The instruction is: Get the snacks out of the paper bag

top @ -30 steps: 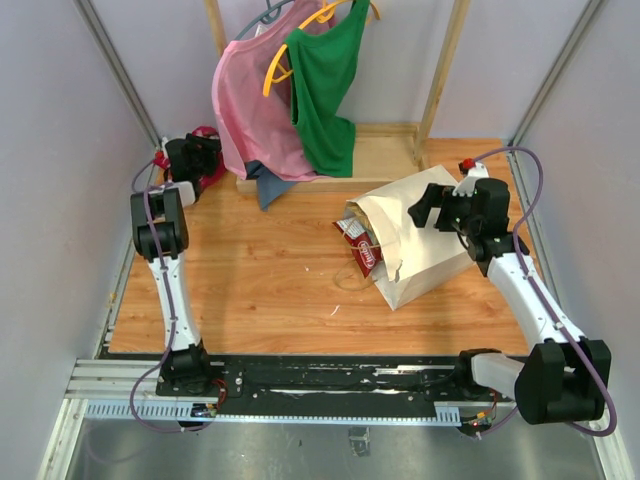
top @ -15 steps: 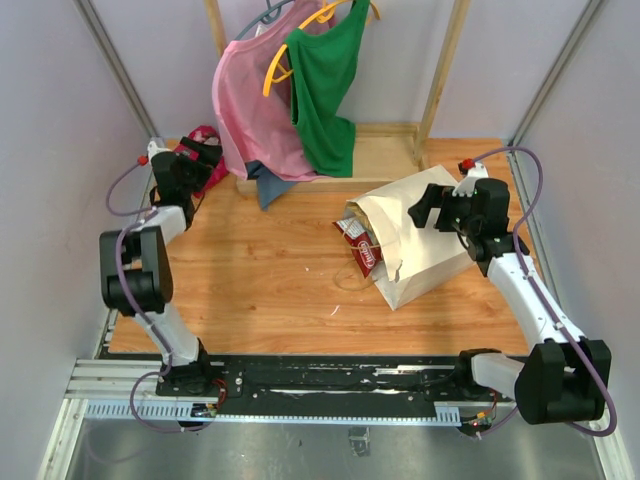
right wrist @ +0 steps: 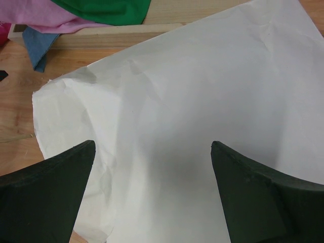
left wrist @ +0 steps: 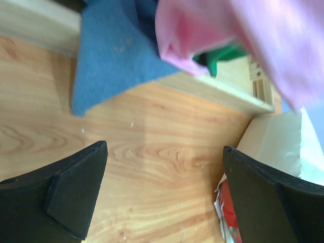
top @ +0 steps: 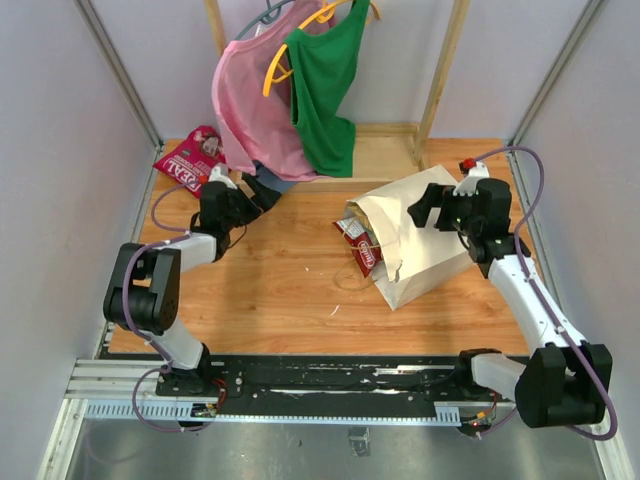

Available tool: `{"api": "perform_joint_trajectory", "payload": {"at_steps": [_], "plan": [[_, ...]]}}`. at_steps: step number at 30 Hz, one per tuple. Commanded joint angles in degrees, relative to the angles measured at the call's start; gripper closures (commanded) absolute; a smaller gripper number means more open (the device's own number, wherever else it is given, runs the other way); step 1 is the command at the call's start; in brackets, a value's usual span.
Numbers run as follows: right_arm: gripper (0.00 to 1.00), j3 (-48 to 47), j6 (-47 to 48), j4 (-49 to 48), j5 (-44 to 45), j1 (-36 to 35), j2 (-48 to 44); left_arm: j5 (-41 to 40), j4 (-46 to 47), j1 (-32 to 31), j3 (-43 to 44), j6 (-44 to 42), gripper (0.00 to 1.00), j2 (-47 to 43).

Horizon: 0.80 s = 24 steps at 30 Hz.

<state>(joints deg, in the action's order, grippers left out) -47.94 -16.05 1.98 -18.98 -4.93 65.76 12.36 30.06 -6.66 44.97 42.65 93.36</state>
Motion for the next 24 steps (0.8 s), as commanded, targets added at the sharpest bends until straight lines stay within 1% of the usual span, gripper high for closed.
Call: {"api": "perform_joint_trajectory", "payload": {"at_steps": [1,4,8,12,16,19,21,23,24], "plan": [[0.02,0.60,-0.21,-1.09,0.26,-1.22,-2.43,-0.18,2.76,-4.67,-2.14,-3.31,0.00,-1.13],[0.02,0.52,-0.39,-0.92,0.53,-1.22,-2.16,-0.91,1.50,-8.77,-0.92,-4.94,0.00,0.90],[0.02,0.57,-1.16,-0.69,1.90,-1.22,-2.38,-1.69,-2.96,-12.97,4.12,-6.15,0.00,4.65],[0.02,-0.64,-3.64,-0.15,1.37,-0.62,-2.68,-2.92,-3.12,-16.09,7.81,-6.42,0.00,7.69],[0.02,-1.61,-8.18,2.02,4.47,-0.55,-3.90,-1.61,-2.88,-17.55,10.75,-5.27,0.00,10.86],[0.02,0.44,-10.80,1.14,4.42,-0.56,-5.40,-1.84,-2.49,-19.26,11.69,-4.44,0.00,12.68],[0.02,1.80,-10.96,0.96,4.61,-0.56,-6.32,-2.97,-3.72,-20.54,12.56,-3.18,0.00,14.24],[0.02,2.80,-10.95,0.68,5.56,-0.57,-6.96,-3.93,-2.41,-21.97,12.41,-2.20,0.00,15.90],[0.02,3.10,-11.04,0.38,5.83,-0.60,-7.16,-4.35,-0.68,-22.64,11.89,-1.63,0.02,16.61]]}}
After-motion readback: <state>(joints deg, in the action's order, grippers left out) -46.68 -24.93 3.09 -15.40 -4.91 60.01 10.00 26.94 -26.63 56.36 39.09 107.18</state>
